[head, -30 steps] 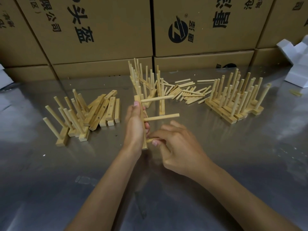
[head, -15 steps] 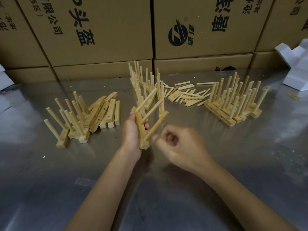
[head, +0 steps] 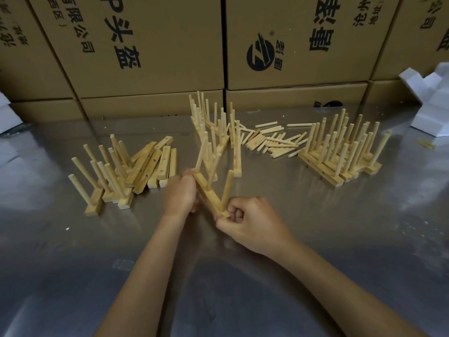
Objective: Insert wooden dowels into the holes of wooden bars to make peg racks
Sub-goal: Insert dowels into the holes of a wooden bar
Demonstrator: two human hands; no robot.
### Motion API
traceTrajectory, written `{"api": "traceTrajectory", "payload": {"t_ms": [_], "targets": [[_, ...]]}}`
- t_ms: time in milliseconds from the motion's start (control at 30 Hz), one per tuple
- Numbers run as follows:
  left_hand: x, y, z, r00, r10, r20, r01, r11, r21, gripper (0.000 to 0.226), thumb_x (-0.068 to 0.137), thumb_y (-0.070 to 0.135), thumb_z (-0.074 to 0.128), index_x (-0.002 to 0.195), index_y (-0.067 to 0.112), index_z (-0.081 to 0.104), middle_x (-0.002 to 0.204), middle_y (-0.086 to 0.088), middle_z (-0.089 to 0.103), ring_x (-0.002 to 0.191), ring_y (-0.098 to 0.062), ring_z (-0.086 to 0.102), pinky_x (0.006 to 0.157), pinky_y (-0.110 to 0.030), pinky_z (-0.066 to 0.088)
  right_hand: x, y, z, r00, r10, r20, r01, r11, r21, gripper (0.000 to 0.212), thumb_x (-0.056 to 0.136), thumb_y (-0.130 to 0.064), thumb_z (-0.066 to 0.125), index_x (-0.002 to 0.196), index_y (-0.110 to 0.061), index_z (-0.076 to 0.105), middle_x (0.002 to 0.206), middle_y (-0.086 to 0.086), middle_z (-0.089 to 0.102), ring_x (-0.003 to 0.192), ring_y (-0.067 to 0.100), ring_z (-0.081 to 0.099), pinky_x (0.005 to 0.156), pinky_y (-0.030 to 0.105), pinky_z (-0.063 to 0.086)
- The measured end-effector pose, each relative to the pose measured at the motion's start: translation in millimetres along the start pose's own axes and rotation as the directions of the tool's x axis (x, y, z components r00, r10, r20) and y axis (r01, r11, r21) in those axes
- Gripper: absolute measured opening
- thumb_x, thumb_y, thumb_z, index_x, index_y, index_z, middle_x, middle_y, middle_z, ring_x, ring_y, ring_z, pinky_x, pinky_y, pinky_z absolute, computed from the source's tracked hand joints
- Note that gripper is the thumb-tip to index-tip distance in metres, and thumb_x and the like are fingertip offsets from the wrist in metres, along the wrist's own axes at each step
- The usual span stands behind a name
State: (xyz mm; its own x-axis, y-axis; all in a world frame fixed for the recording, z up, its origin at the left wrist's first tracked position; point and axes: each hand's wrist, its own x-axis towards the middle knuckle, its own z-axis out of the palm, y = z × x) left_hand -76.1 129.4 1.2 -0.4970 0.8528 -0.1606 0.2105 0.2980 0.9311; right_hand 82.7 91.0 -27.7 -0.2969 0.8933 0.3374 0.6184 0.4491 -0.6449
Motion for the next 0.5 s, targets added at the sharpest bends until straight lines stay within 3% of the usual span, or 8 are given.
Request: {"api": "traceTrajectory", "payload": {"t_ms": [100,167,233,300,500], "targets": [[13,-9,-19,0.973,0.163,-0.164,-0.107,0.945,0.308,0.033,0.097,0.024,0.042,0.104,0.005,0.068,0.108,-0.019,0.067,0.104,-0.040,0.060,0.081,-0.037,0.043,8,1,9,0.999,-0.014,0.038,0.019,0.988,-0.153,0.043,0.084,-0.052,0.060,0.065,-0.015,0.047,0.058,-0.005,0.059,0.061,0.015,0.055,0.058,0.030,0.041],[17,-11,-25,0.935,0.264,-0.239,-0.158,0.909,0.385,0.027,0.097,0.018,0.044,0.107,0.007,0.066,0.111,-0.019,0.065,0.108,-0.040,0.058,0.078,-0.036,0.038,17,0,15,0.998,-0.023,0.054,0.034,0.979,-0.202,0.044,0.087,-0.055,0.056,0.066,-0.018,0.044,0.062,-0.006,0.057,0.067,0.018,0.056,0.058,0.032,0.036],[20,-13,-28,0.887,0.362,-0.286,-0.222,0.878,0.424,0.026,0.098,0.014,0.047,0.115,0.004,0.064,0.120,-0.020,0.060,0.118,-0.039,0.051,0.087,-0.042,0.040,30,0,20,0.998,-0.023,0.061,0.037,0.970,-0.240,0.046,0.090,-0.058,0.053,0.065,-0.021,0.043,0.064,-0.006,0.057,0.070,0.019,0.057,0.060,0.032,0.037],[22,-18,-29,0.850,0.442,-0.286,-0.261,0.825,0.501,0.032,0.099,0.013,0.047,0.125,-0.001,0.060,0.129,-0.023,0.051,0.127,-0.038,0.042,0.100,-0.045,0.036,43,0,27,0.999,-0.005,0.040,0.016,0.962,-0.272,0.049,0.092,-0.061,0.050,0.064,-0.021,0.043,0.066,-0.005,0.059,0.072,0.020,0.059,0.064,0.033,0.044],[39,-28,-32,0.846,0.473,-0.248,-0.251,0.762,0.597,0.038,0.098,0.026,0.059,0.118,-0.005,0.067,0.127,-0.027,0.051,0.126,-0.041,0.039,0.109,-0.042,0.026,75,1,47,0.995,0.040,-0.091,-0.069,0.935,-0.348,0.053,0.094,-0.066,0.044,0.064,-0.022,0.042,0.078,0.003,0.065,0.080,0.027,0.063,0.063,0.032,0.038]]}}
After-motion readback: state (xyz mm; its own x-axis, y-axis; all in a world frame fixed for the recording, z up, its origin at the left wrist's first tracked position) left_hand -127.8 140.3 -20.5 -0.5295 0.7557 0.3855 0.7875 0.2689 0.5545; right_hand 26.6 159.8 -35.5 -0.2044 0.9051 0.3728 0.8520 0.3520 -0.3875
